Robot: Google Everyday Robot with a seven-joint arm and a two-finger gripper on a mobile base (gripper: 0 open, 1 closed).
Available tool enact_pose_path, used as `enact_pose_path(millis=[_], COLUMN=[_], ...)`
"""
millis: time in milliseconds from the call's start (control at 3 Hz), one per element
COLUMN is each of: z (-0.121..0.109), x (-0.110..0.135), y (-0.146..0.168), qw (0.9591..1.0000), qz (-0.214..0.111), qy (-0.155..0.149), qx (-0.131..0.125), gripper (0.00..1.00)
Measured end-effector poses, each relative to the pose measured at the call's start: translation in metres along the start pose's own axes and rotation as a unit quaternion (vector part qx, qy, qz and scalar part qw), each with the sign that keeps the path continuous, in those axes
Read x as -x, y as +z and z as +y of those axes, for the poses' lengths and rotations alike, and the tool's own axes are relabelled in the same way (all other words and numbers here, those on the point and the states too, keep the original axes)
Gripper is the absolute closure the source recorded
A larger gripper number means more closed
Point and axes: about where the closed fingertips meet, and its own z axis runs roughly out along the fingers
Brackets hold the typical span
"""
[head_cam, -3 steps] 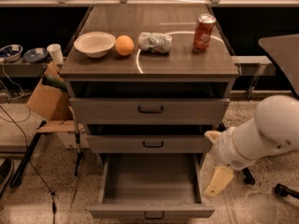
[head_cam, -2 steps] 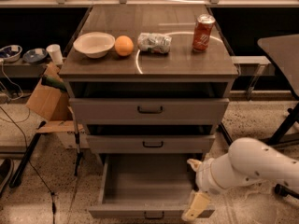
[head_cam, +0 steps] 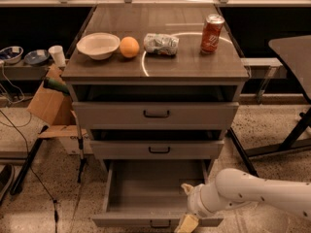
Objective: Close bottom drawer
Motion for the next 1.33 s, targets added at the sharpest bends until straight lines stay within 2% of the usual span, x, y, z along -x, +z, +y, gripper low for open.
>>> enact_pose_path(millis=[333, 1000, 1333], z=[0.003, -0.006, -0.027], x=[-0.021, -0.017, -0.033], y=[0.049, 0.058, 0.08], qw=[0.9991, 0.9989, 0.9963], qz=[0.007, -0.002, -0.018], qy=[0.03, 0.033, 0.079], qx=[0.028, 0.033, 0.028], gripper=[0.0, 0.0, 0.0])
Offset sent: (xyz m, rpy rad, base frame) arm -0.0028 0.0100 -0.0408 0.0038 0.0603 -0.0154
